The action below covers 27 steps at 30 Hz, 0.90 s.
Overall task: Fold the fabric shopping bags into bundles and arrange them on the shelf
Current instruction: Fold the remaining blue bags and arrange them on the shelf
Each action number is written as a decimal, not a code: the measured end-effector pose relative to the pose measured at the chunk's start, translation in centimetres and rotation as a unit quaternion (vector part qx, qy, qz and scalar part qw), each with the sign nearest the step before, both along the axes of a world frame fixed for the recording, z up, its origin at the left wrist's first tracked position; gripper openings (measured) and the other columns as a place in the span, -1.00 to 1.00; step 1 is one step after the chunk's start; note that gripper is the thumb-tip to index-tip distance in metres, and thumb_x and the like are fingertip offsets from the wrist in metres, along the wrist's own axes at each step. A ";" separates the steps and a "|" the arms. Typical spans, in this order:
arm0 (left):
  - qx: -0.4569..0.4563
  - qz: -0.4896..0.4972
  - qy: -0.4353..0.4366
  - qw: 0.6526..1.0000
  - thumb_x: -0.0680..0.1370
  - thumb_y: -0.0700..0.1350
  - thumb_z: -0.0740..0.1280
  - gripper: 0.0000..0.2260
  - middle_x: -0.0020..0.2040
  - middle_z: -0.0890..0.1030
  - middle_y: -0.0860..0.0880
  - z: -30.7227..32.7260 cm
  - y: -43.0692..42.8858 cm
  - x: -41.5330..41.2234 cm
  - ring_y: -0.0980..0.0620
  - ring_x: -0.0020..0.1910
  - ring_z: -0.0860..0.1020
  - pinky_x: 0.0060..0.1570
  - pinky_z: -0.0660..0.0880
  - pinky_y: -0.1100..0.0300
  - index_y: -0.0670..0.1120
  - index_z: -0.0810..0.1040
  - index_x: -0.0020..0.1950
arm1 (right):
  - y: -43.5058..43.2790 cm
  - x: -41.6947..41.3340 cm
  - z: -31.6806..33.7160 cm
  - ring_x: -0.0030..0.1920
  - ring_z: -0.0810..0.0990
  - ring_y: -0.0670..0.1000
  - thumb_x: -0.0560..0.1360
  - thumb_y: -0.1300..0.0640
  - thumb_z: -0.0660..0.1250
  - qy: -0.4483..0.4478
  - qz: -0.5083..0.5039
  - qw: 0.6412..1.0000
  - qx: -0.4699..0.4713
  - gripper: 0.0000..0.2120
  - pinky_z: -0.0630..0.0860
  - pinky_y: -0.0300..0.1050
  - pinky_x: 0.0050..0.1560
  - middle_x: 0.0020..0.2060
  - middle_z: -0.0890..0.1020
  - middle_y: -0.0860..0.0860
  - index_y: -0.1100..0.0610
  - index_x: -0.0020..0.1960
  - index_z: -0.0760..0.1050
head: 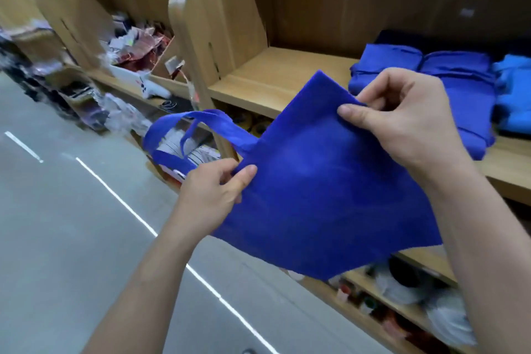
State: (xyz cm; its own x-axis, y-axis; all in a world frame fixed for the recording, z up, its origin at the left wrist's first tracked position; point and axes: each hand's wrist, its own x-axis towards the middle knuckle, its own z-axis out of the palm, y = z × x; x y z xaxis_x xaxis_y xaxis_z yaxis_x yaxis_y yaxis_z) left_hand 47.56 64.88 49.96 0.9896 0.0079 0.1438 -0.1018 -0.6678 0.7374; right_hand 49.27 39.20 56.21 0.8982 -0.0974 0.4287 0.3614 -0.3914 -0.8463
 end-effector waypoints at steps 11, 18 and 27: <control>0.164 -0.129 -0.267 0.941 0.54 0.18 0.23 -0.64 -0.44 0.37 0.03 9.4 2.5 13.8 -0.17 -0.29 0.45 -0.33 0.31 0.03 -0.09 0.38 -0.25 | 6.1 4.5 0.3 -0.09 0.61 -0.16 0.48 0.22 0.43 -0.068 -0.204 0.975 -0.046 -0.32 0.54 -0.07 0.10 0.28 0.43 -0.35 -0.12 0.46 0.19; 0.218 -0.171 -0.322 0.905 0.59 0.18 0.24 -0.74 -0.22 0.49 0.05 14.3 -4.8 23.0 -0.09 -0.09 0.49 -0.17 0.31 0.07 -0.01 0.44 -0.08 | 5.3 8.6 0.9 0.16 0.36 0.05 0.42 0.31 0.40 -0.147 -0.399 0.889 -0.173 -0.30 0.35 -0.32 0.15 0.27 0.37 0.22 0.10 0.50 0.24; 0.310 -0.193 -0.233 0.901 0.62 0.10 0.25 -0.68 0.01 0.63 -0.22 8.2 -8.9 31.4 -0.28 0.06 0.55 -0.15 0.35 0.01 -0.16 0.48 0.11 | 8.3 10.1 -3.2 0.59 -0.14 0.10 0.56 -0.28 0.15 0.143 -0.186 0.848 -0.476 -0.32 0.02 0.26 0.46 0.60 -0.07 0.11 -0.20 0.58 -0.05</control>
State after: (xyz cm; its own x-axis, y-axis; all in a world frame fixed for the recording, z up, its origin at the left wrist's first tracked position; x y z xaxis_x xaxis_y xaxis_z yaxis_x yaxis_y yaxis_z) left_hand 78.95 55.98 58.11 0.7324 -0.5486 0.4033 -0.6169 -0.7853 0.0522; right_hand 59.36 47.54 53.02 0.9616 -0.1301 0.2415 -0.1045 -0.9877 -0.1160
